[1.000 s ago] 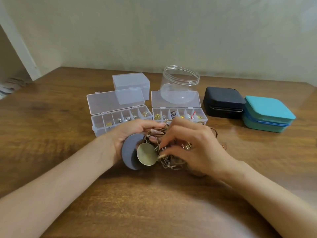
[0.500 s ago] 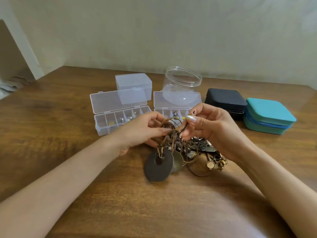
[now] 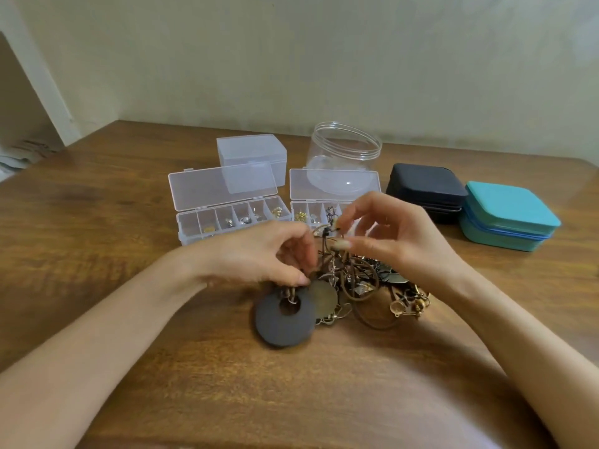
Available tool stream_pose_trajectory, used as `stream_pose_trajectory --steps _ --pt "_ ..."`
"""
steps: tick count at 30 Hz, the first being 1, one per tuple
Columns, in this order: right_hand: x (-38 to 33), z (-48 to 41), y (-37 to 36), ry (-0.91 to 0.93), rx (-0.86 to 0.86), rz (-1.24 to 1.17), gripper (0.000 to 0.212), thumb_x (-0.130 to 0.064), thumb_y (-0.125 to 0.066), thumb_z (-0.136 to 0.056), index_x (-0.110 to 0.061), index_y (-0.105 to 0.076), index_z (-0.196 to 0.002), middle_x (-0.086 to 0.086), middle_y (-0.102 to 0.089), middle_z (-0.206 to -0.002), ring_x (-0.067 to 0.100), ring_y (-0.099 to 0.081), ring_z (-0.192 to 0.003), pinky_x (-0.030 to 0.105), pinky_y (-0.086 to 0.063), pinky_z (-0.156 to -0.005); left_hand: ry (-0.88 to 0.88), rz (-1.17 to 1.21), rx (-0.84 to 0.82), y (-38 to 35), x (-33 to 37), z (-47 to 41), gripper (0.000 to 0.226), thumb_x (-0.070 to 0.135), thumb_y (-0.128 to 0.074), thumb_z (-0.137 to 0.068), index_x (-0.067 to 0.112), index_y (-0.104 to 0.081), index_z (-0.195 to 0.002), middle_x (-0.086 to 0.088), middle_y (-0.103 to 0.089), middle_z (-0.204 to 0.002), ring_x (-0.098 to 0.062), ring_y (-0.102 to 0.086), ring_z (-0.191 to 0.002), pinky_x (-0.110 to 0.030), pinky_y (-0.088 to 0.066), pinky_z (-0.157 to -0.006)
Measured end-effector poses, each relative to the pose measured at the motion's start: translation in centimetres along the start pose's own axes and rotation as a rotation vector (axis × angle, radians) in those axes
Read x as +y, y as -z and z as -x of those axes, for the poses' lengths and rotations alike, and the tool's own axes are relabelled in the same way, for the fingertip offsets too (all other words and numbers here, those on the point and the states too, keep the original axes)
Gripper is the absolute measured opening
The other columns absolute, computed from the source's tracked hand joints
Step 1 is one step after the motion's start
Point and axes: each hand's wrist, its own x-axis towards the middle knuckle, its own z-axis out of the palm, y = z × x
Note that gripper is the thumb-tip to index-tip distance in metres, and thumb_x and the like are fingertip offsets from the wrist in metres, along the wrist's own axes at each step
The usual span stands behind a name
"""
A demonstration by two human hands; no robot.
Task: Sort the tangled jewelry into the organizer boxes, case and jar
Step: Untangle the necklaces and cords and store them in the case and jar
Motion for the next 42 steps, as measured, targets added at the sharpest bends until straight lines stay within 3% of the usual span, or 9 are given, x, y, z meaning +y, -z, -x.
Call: stream_pose_trajectory --steps 3,6,10,13,18,23,29,32,42 --pt "0.7 0.0 0.6 0.048 -0.256 0.395 0.028 -0.037 -0.078 -0.071 -0.025 -0.068 -0.094 -0.012 -0.061 -0.094 0.002 -0.054 -0.088 0.016 -0.043 -0.075 0.037 -0.033 -0.006 1.0 -0.2 0.3 0.016 -0.001 -0.061 -0.085 0.014 -0.058 -0.090 0.000 -0.067 -0.089 -0.004 -0.063 -0.080 -0.018 -0.051 -0.075" --pt "1.3 0.0 0.5 0.016 -0.346 0.553 0.022 -0.039 -0.077 -0.073 -0.034 -0.067 -0.092 -0.016 -0.053 -0.100 0.005 -0.049 -0.098 0.031 -0.046 -0.084 0.086 -0.046 -0.013 1.3 -0.2 0.3 0.021 -0.006 -0.050 -0.087 0.015 -0.056 -0.088 -0.001 -0.070 -0.085 -0.008 -0.064 -0.080 -0.023 -0.048 -0.075" --pt "1.0 -0.1 1.3 -0.017 -0.372 0.537 0.010 -0.026 -0.074 -0.079 -0.032 -0.068 -0.083 -0.016 -0.055 -0.096 0.004 -0.051 -0.096 0.035 -0.048 -0.084 0.112 -0.071 -0.026 1.6 -0.2 0.6 0.024 -0.007 -0.044 -0.087 0.014 -0.056 -0.089 -0.002 -0.070 -0.079 -0.021 -0.062 -0.082 -0.040 -0.047 -0.081" --pt "0.7 0.0 2.3 -0.063 -0.383 0.518 0.009 -0.021 -0.072 -0.079 -0.027 -0.067 -0.078 -0.016 -0.056 -0.090 0.002 -0.050 -0.091 0.029 -0.046 -0.080 0.116 -0.036 -0.005 1.8 0.2 0.7 0.020 -0.003 -0.047 -0.088 0.013 -0.058 -0.087 -0.006 -0.065 -0.074 -0.016 -0.057 -0.072 -0.040 -0.044 -0.076" --pt "0.9 0.0 3.2 -0.121 -0.403 0.556 0.008 -0.020 -0.071 -0.079 -0.024 -0.067 -0.075 -0.014 -0.055 -0.089 0.001 -0.050 -0.090 0.021 -0.041 -0.076 0.076 0.044 0.064 2.0 0.7 0.7 0.029 -0.010 -0.043 -0.088 0.009 -0.060 -0.074 -0.001 -0.056 -0.053 -0.008 -0.055 -0.057 -0.014 -0.046 -0.060" --pt "0.9 -0.1 3.3 -0.145 -0.409 0.581 0.011 -0.021 -0.070 -0.081 -0.029 -0.065 -0.076 -0.015 -0.055 -0.093 0.001 -0.049 -0.094 0.022 -0.041 -0.080 0.097 0.188 0.077 2.1 0.4 0.5 0.031 -0.013 -0.034 -0.089 0.004 -0.056 -0.075 -0.003 -0.050 -0.051 -0.014 -0.060 -0.060 -0.023 -0.052 -0.066" --pt "1.1 -0.2 3.1 -0.066 -0.335 0.615 0.015 -0.025 -0.072 -0.081 -0.034 -0.066 -0.092 -0.018 -0.054 -0.095 0.001 -0.049 -0.093 0.020 -0.043 -0.076 0.172 0.461 0.097 1.7 0.4 0.2 0.034 -0.012 -0.028 -0.089 0.004 -0.055 -0.076 -0.005 -0.048 -0.054 -0.013 -0.052 -0.051 -0.022 -0.050 -0.051" --pt "1.5 -0.3 3.4 -0.089 -0.256 0.644 0.016 -0.024 -0.071 -0.082 -0.033 -0.068 -0.095 -0.016 -0.053 -0.092 0.001 -0.049 -0.088 0.019 -0.041 -0.071 0.213 0.382 0.125 1.6 0.3 0.0 0.033 -0.009 -0.035 -0.089 0.009 -0.059 -0.077 -0.002 -0.056 -0.060 -0.006 -0.051 -0.050 -0.013 -0.041 -0.044" --pt "1.2 -0.3 3.5 -0.081 -0.187 0.636 0.024 -0.011 -0.069 -0.084 -0.031 -0.069 -0.097 -0.016 -0.054 -0.089 -0.001 -0.053 -0.084 0.013 -0.039 -0.068 0.129 0.123 0.038 1.2 0.3 0.3 0.030 -0.011 -0.041 -0.089 0.011 -0.061 -0.084 0.004 -0.060 -0.077 0.002 -0.056 -0.067 -0.012 -0.046 -0.065"
